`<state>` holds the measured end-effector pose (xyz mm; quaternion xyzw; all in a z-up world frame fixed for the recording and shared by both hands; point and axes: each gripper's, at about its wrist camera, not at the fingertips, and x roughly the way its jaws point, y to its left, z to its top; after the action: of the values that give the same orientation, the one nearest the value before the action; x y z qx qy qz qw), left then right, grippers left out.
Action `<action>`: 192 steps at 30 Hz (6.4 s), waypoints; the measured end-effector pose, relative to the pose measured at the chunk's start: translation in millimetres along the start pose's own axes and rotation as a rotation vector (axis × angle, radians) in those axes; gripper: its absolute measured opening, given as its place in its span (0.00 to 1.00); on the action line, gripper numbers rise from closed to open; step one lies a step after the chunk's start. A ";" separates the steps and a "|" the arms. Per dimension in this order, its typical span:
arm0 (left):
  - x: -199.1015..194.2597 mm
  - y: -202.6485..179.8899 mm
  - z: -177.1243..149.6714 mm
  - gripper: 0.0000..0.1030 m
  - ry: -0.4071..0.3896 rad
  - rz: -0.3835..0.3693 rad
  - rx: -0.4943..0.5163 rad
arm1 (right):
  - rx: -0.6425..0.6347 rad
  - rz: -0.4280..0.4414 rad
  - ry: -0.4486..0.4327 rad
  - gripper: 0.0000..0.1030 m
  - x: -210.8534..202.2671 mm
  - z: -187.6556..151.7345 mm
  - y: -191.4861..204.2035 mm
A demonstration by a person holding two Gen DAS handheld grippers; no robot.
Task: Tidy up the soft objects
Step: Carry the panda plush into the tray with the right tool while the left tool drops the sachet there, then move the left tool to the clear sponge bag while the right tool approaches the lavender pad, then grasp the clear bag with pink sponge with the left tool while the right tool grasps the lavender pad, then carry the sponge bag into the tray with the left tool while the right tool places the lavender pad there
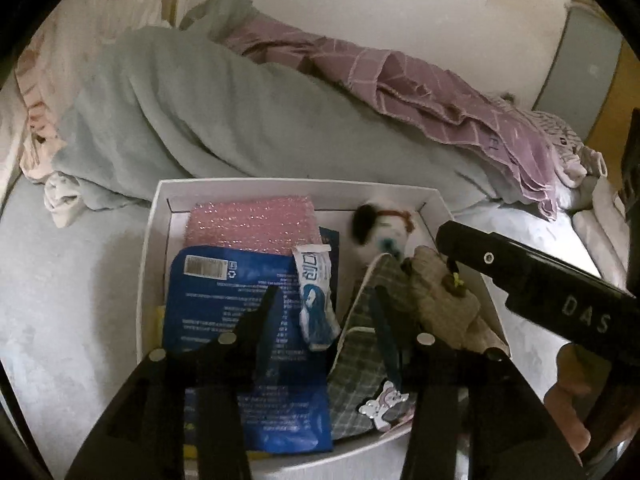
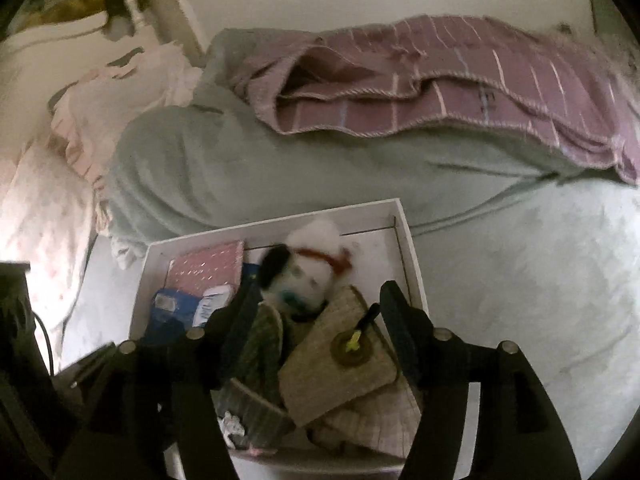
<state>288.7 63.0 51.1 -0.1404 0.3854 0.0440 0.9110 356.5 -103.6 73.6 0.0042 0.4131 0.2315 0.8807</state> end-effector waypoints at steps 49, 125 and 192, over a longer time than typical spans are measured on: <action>-106.3 19.1 -151.7 0.44 -0.041 0.016 0.049 | -0.306 -0.020 -0.022 0.71 -93.4 -180.3 28.0; -100.8 9.2 -172.8 0.02 -0.050 0.078 0.085 | -0.350 0.022 0.079 0.46 -84.7 -225.7 43.0; 32.6 -10.8 18.1 0.42 0.047 0.019 0.125 | 0.074 0.041 0.082 0.65 32.6 18.4 -35.4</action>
<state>326.0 57.0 42.2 -0.0805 0.4099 0.0253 0.9082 402.2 -118.5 55.0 0.0357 0.4569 0.2343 0.8574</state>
